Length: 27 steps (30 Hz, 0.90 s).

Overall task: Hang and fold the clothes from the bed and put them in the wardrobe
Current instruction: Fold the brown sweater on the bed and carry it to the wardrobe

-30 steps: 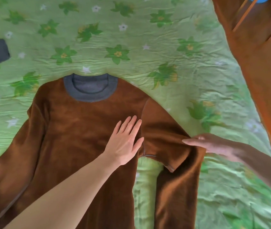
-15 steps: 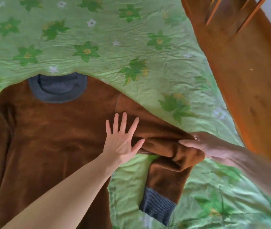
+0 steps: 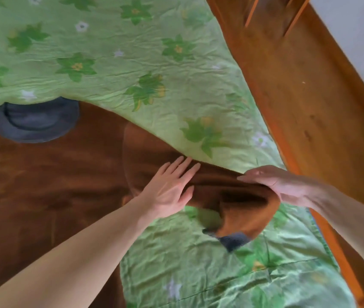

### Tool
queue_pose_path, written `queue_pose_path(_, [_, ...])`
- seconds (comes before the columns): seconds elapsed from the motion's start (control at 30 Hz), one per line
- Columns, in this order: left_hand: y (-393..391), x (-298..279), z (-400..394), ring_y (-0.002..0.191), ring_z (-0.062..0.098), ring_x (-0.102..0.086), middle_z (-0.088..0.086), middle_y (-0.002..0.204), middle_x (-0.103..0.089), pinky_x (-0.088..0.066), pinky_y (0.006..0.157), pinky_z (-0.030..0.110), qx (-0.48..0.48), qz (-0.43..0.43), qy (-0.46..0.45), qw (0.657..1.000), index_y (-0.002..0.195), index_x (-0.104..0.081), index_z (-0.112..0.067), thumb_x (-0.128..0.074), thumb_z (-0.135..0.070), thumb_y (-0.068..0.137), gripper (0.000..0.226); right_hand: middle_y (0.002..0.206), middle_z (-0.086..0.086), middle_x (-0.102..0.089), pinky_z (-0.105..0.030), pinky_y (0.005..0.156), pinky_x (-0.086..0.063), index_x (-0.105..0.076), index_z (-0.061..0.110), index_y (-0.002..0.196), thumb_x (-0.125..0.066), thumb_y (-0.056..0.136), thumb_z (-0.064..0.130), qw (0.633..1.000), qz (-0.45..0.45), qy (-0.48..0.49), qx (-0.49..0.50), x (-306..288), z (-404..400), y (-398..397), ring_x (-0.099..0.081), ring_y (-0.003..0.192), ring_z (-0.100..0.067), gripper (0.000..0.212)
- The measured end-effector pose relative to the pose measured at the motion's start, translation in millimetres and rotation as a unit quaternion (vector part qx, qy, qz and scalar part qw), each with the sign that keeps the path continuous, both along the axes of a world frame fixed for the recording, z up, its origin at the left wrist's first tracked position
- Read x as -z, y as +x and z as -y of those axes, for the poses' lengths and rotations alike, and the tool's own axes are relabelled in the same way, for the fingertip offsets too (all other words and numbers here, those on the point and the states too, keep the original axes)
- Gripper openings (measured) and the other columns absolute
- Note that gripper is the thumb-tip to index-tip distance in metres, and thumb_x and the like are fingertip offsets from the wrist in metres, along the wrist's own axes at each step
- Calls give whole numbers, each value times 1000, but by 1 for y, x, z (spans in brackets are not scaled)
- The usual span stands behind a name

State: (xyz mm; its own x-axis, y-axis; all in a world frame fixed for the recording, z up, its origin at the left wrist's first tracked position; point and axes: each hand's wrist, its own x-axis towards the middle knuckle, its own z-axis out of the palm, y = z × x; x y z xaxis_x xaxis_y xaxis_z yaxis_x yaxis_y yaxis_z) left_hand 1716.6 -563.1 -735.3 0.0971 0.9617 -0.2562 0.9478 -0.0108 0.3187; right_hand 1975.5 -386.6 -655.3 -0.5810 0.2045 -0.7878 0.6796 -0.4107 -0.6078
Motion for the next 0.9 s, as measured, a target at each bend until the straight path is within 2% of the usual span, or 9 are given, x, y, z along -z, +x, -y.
queue_pose_path(0.1, [4, 4, 0, 164, 27, 1, 6, 178, 2, -10, 130, 55, -2, -29, -27, 999, 170, 0, -29, -21, -67, 102, 81, 117, 3, -78, -38, 98, -54, -82, 28, 108, -92, 68, 60, 997, 58, -18, -39, -16, -15, 11, -73, 112, -20, 52])
queue_pose_path(0.17, [6, 6, 2, 163, 31, 8, 10, 176, 13, -9, 128, 62, 18, -83, -48, 995, 169, 7, -27, -14, -78, 94, 93, 123, 3, -76, -44, 111, -45, -79, 22, 115, -84, 81, 55, 987, 96, 31, -127, -14, -15, 19, -68, 119, -22, 47])
queue_pose_path(0.3, [15, 11, 1, 162, 33, 13, 12, 174, 24, -7, 126, 68, 7, -122, -55, 991, 167, 15, -25, -18, -85, 91, 102, 92, -7, -68, -36, 76, -45, -72, 2, 103, -70, 94, 50, 974, 120, 123, -148, -6, -6, 42, -61, 80, -23, 48])
queue_pose_path(0.43, [19, 11, 0, 164, 33, 5, 13, 177, 10, -9, 126, 68, -16, -93, -29, 995, 170, 0, -24, -27, -80, 92, 100, 67, 7, -45, -18, 57, -30, -64, 18, 77, -69, 92, 63, 962, 108, 194, -162, 1, -4, 71, -39, 60, -11, 48])
queue_pose_path(0.53, [27, 7, -3, 164, 27, -10, 7, 176, -16, -12, 128, 63, -28, -20, 46, 998, 169, -18, -25, -29, -62, 102, 77, 61, 14, -43, -19, 57, -32, -58, 24, 68, -76, 84, 63, 951, 99, 199, -214, 5, 3, 97, -36, 55, -7, 46])
queue_pose_path(0.63, [38, 6, -19, 143, 32, -47, 11, 145, -56, -26, 125, 57, -35, -10, 102, 994, 151, -50, -14, -46, -35, 105, 51, 72, 15, -68, -20, 63, -44, -73, 38, 77, -71, 81, 68, 955, 110, 243, -132, 5, 4, 117, -61, 64, -6, 30])
queue_pose_path(0.7, [42, 3, -35, 113, 35, -59, 10, 113, -59, -38, 115, 50, -33, -41, 132, 990, 121, -64, -10, -53, -28, 100, 30, 86, 8, -77, -28, 76, -52, -78, 36, 92, -71, 80, 75, 950, 123, 283, -46, 4, -2, 128, -71, 78, -10, 42])
queue_pose_path(0.77, [43, -3, -50, 99, 34, -56, 10, 101, -56, -42, 101, 46, -47, -55, 174, 982, 104, -62, -10, -55, -26, 100, 18, 82, 3, -77, -34, 74, -53, -78, 31, 94, -71, 80, 76, 941, 123, 316, -1, 3, -9, 138, -73, 75, -15, 48])
queue_pose_path(0.9, [46, -12, -66, 97, 35, -52, 12, 102, -54, -41, 93, 47, -150, -71, 234, 958, 105, -60, -9, -61, -27, 101, 18, 75, 6, -72, -36, 68, -42, -74, 33, 84, -68, 77, 71, 912, 141, 385, 22, 13, -2, 147, -66, 74, -13, 39])
